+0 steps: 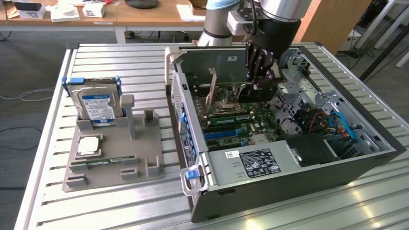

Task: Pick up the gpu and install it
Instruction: 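Insert the gpu into the slot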

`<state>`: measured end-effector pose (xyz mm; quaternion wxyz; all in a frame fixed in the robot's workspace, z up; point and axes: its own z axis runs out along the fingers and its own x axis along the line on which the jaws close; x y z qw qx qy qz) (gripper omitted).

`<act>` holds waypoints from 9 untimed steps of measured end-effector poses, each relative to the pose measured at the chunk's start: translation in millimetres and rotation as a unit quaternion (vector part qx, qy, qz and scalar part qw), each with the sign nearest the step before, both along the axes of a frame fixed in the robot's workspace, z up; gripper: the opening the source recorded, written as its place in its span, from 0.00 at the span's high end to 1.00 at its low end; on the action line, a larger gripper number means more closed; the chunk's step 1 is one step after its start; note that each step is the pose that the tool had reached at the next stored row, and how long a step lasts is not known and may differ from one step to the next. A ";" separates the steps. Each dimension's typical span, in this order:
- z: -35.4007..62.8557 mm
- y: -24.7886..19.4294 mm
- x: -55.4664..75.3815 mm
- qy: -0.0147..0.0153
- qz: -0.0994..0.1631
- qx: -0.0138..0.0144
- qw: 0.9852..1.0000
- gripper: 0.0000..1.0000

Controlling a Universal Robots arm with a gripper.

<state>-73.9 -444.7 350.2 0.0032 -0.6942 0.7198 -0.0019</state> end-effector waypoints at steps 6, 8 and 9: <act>-7.8 0.0 0.0 0.000 -0.001 0.000 1.000 0.73; -11.0 0.0 0.0 0.000 -0.002 0.000 1.000 0.73; -12.4 0.0 0.0 0.000 -0.002 0.000 1.000 0.73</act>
